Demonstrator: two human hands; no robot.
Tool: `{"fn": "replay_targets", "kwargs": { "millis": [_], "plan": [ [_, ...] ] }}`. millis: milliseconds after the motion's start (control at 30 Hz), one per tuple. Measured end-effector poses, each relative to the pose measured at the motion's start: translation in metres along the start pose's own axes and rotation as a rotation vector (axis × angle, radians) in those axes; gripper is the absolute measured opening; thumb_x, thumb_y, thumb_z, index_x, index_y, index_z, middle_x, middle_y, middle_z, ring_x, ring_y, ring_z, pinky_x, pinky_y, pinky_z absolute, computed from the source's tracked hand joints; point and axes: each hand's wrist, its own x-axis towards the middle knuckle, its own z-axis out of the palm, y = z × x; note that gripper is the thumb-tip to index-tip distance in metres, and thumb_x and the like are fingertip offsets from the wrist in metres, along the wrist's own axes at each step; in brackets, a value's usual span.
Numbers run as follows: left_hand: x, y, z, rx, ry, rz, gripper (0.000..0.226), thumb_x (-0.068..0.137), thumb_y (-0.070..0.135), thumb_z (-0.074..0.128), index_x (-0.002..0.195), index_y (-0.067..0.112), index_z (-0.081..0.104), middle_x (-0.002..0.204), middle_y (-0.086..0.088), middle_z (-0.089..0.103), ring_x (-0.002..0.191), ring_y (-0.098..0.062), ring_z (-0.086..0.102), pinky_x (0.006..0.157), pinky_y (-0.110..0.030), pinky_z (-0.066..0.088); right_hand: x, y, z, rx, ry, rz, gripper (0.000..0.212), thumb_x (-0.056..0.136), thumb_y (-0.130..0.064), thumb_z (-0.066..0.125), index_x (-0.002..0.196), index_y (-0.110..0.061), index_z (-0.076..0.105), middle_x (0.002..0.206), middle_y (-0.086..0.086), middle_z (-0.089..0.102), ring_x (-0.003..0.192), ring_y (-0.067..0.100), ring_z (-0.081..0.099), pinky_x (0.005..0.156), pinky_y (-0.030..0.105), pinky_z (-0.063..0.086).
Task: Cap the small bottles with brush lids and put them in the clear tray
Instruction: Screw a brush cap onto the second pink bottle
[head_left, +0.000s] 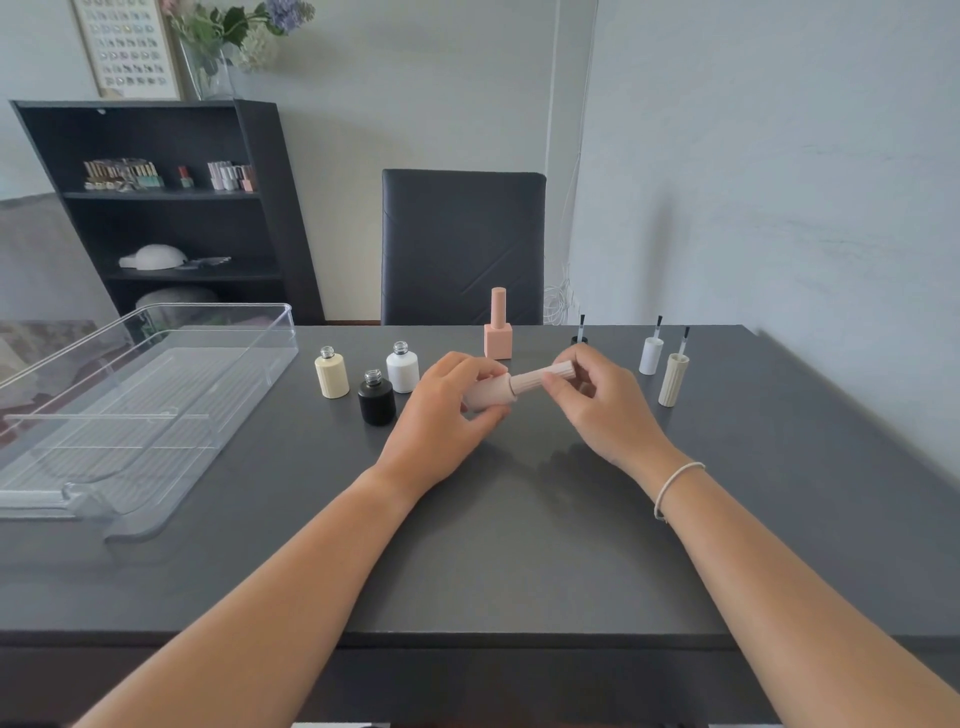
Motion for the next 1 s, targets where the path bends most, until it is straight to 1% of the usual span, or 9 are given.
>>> {"fn": "replay_targets", "kwargs": {
  "millis": [200, 333, 467, 567, 600, 667, 767, 833, 1000],
  "plan": [
    [0.0, -0.001, -0.001, -0.02, -0.018, -0.013, 0.03, 0.079, 0.015, 0.069, 0.107, 0.02, 0.061, 0.103, 0.004, 0.057, 0.093, 0.006, 0.048, 0.073, -0.007, 0.04, 0.001, -0.004, -0.001, 0.031, 0.021, -0.038, 0.02, 0.087, -0.024, 0.058, 0.073, -0.011, 0.053, 0.056, -0.006, 0.042, 0.052, 0.005, 0.035, 0.049, 0.013, 0.03],
    [-0.004, -0.004, -0.006, -0.015, -0.087, -0.086, 0.045, 0.079, 0.023, 0.069, 0.121, 0.025, 0.053, 0.107, 0.005, 0.055, 0.092, -0.004, 0.051, 0.078, -0.011, 0.041, 0.005, -0.009, -0.001, 0.073, 0.021, -0.039, 0.017, 0.087, -0.022, 0.058, 0.072, -0.015, 0.054, 0.056, -0.009, 0.044, 0.053, 0.008, 0.035, 0.05, 0.014, 0.03],
    [-0.016, -0.01, -0.015, 0.13, -0.255, -0.131, 0.058, 0.081, 0.039, 0.064, 0.133, 0.026, 0.041, 0.116, 0.007, 0.054, 0.107, -0.008, 0.05, 0.094, -0.02, 0.037, 0.026, -0.022, -0.002, 0.087, 0.04, -0.046, 0.022, 0.086, -0.021, 0.058, 0.066, -0.027, 0.05, 0.06, -0.011, 0.049, 0.056, 0.011, 0.043, 0.056, 0.021, 0.035],
    [-0.023, -0.012, -0.02, 0.294, -0.324, -0.095, 0.058, 0.083, 0.047, 0.055, 0.134, 0.022, 0.043, 0.131, 0.006, 0.053, 0.121, -0.01, 0.043, 0.098, -0.018, 0.029, 0.05, -0.032, 0.004, 0.003, 0.032, -0.073, 0.013, 0.086, -0.025, 0.058, 0.074, -0.019, 0.058, 0.068, -0.011, 0.055, 0.062, 0.005, 0.05, 0.056, 0.009, 0.038],
    [-0.025, -0.012, -0.022, 0.321, -0.322, -0.091, 0.056, 0.084, 0.049, 0.054, 0.133, 0.022, 0.045, 0.133, 0.006, 0.051, 0.123, -0.01, 0.042, 0.097, -0.016, 0.026, 0.06, -0.034, 0.009, -0.019, 0.022, -0.075, 0.014, 0.086, -0.026, 0.057, 0.08, -0.015, 0.06, 0.07, -0.01, 0.056, 0.064, 0.005, 0.052, 0.057, 0.01, 0.04],
    [-0.027, -0.011, -0.023, 0.339, -0.318, -0.08, 0.052, 0.085, 0.049, 0.053, 0.129, 0.022, 0.051, 0.135, 0.008, 0.05, 0.125, -0.01, 0.04, 0.094, -0.011, 0.02, 0.077, -0.037, 0.017, -0.042, -0.009, -0.052, 0.019, 0.087, -0.029, 0.055, 0.086, -0.012, 0.061, 0.075, -0.007, 0.059, 0.072, 0.011, 0.056, 0.063, 0.024, 0.047],
    [-0.027, -0.011, -0.023, 0.351, -0.309, -0.071, 0.049, 0.085, 0.049, 0.052, 0.126, 0.023, 0.054, 0.136, 0.008, 0.05, 0.125, -0.009, 0.039, 0.094, -0.009, 0.017, 0.099, -0.039, 0.034, -0.099, -0.072, -0.023, 0.017, 0.086, -0.031, 0.055, 0.082, -0.015, 0.059, 0.079, -0.004, 0.061, 0.081, 0.021, 0.061, 0.073, 0.036, 0.051],
    [-0.027, -0.011, -0.023, 0.354, -0.297, -0.065, 0.048, 0.085, 0.049, 0.052, 0.126, 0.023, 0.055, 0.136, 0.008, 0.05, 0.125, -0.009, 0.039, 0.093, -0.008, 0.016, 0.109, -0.038, 0.045, -0.159, -0.098, -0.006, 0.017, 0.085, -0.032, 0.056, 0.081, -0.016, 0.058, 0.083, -0.001, 0.062, 0.084, 0.023, 0.062, 0.078, 0.039, 0.051],
    [-0.026, -0.012, -0.023, 0.349, -0.283, -0.054, 0.047, 0.084, 0.048, 0.054, 0.123, 0.023, 0.057, 0.134, 0.008, 0.052, 0.123, -0.009, 0.042, 0.095, -0.012, 0.022, 0.125, -0.032, 0.062, -0.276, -0.107, 0.049, 0.021, 0.084, -0.034, 0.056, 0.081, -0.013, 0.06, 0.087, 0.005, 0.066, 0.084, 0.024, 0.061, 0.078, 0.039, 0.05]
  ]
}}
